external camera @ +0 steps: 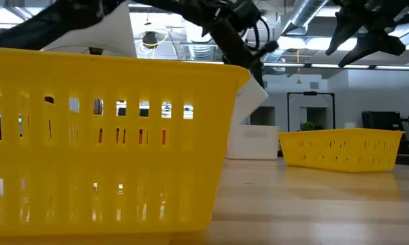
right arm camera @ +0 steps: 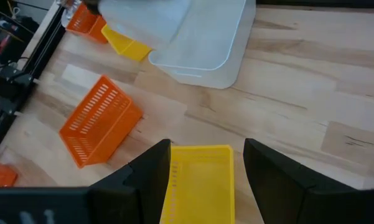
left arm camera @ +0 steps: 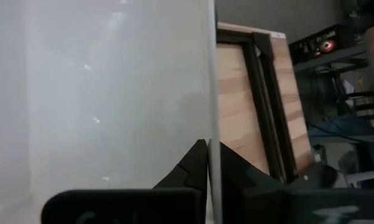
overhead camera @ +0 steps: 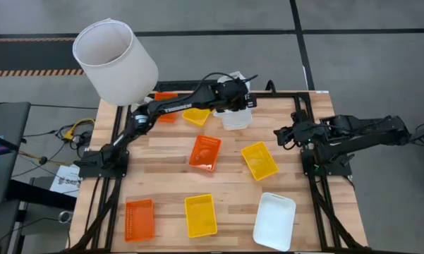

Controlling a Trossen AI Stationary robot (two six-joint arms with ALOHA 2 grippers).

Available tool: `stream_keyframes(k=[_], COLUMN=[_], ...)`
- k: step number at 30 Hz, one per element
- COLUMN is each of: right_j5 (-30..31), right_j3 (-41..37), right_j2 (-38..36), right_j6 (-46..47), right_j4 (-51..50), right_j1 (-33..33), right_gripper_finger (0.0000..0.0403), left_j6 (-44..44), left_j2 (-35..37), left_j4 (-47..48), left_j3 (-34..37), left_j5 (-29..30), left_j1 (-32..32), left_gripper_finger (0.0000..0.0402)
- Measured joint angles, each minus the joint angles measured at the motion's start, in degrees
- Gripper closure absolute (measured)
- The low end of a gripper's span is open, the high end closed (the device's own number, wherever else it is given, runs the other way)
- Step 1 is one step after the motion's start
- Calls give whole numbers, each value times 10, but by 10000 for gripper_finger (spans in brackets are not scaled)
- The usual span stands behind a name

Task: Stack baskets by color
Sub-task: Stack the middle white bin on top of the top white bin

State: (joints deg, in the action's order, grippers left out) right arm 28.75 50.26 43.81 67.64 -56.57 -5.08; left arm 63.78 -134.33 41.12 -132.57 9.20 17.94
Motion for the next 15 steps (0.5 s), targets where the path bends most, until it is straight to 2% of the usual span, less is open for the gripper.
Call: stream_keyframes(k=[5,11,15], right_j5=[0,0,0], right_j3=[0,0,0], right_j2=[0,0,0], right_j6=[0,0,0], right_j4=[0,0,1], right_j1=[0,0,0], right_gripper_finger=[178,178,178], left_j6=[25,63,59], left_j2=[-25,-25,-25], left_j4=[27,95,94], left_j3=[-22,-22,-22], left_j5=[-17,26,24], left_j1=[3,2,8], left_gripper_finger=[401,401,401])
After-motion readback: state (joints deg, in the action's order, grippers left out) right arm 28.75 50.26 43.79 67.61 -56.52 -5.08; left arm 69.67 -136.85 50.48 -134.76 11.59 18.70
